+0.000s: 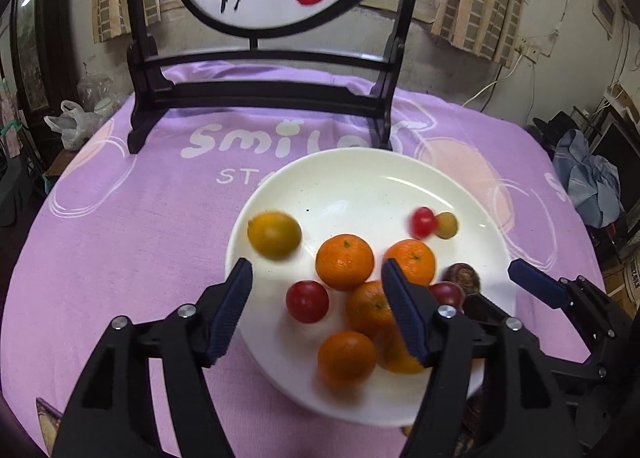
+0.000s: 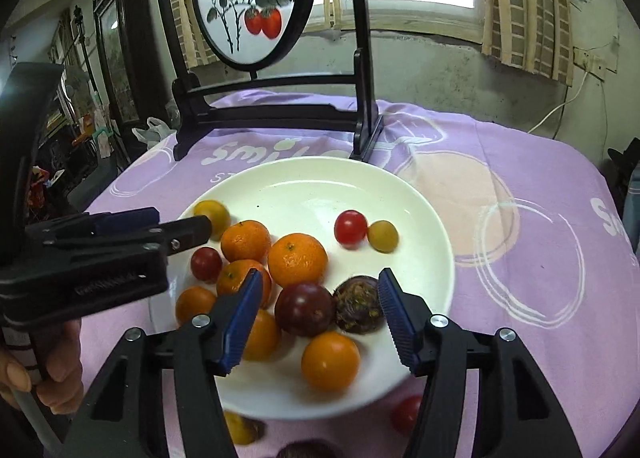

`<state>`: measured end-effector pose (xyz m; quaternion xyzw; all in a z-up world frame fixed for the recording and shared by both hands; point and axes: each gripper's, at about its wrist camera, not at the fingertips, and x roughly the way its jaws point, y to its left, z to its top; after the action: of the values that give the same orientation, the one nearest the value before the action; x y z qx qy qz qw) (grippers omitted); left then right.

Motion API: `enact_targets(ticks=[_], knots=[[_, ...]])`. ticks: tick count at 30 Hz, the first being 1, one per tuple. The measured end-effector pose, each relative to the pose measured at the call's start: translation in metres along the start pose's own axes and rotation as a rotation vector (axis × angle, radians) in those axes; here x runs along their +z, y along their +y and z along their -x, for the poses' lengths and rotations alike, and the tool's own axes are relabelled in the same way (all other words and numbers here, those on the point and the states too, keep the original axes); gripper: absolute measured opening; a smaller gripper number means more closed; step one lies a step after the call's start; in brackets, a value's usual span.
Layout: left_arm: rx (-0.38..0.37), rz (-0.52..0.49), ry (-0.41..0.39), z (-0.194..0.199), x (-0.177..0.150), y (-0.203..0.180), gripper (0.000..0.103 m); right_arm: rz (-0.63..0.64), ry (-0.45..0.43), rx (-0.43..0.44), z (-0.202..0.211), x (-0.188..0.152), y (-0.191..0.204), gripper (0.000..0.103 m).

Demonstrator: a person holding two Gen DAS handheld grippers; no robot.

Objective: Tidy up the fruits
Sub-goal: 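Lower the red tomato and yellow fruit onto the plate, opening both tools, then grasp a brown dried fruit with the right tool while the left tool grasps a small yellow fruit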

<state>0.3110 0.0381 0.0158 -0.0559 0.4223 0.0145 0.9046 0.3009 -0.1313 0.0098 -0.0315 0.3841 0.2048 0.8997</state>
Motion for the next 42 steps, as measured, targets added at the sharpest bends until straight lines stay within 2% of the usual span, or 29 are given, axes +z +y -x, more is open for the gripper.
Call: enact_targets(ticks=[6, 11, 15, 19, 24, 31, 38, 42], knots=[[-0.029, -0.032, -0.046, 0.047, -0.026, -0.016, 0.076, -0.018, -0.020, -0.014, 0.046, -0.025, -0.011, 0.061], [-0.070, -0.068, -0.040, 0.075, -0.064, -0.036, 0.076, -0.045, -0.005, -0.037, 0.074, -0.059, -0.020, 0.061], [-0.076, -0.098, -0.032, 0.087, -0.099, -0.049, 0.076, -0.071, 0.010, -0.032, 0.090, -0.088, -0.024, 0.061], [-0.096, -0.101, 0.012, 0.089, -0.128, -0.052, 0.076, -0.082, 0.031, -0.032, 0.097, -0.114, -0.024, 0.061], [-0.077, -0.113, 0.011, 0.090, -0.152, -0.050, 0.076, -0.099, 0.057, -0.015, 0.098, -0.136, -0.022, 0.061], [-0.059, -0.107, 0.016, 0.080, -0.159, -0.034, 0.076, -0.056, 0.096, -0.010, 0.091, -0.146, -0.005, 0.061], [-0.040, -0.041, -0.001, 0.071, -0.155, -0.008, 0.076, 0.005, 0.139, -0.006, 0.064, -0.139, 0.026, 0.061], [-0.071, -0.026, 0.030, 0.066, -0.156, -0.002, 0.080, 0.007, 0.159, -0.020, 0.045, -0.131, 0.034, 0.060]])
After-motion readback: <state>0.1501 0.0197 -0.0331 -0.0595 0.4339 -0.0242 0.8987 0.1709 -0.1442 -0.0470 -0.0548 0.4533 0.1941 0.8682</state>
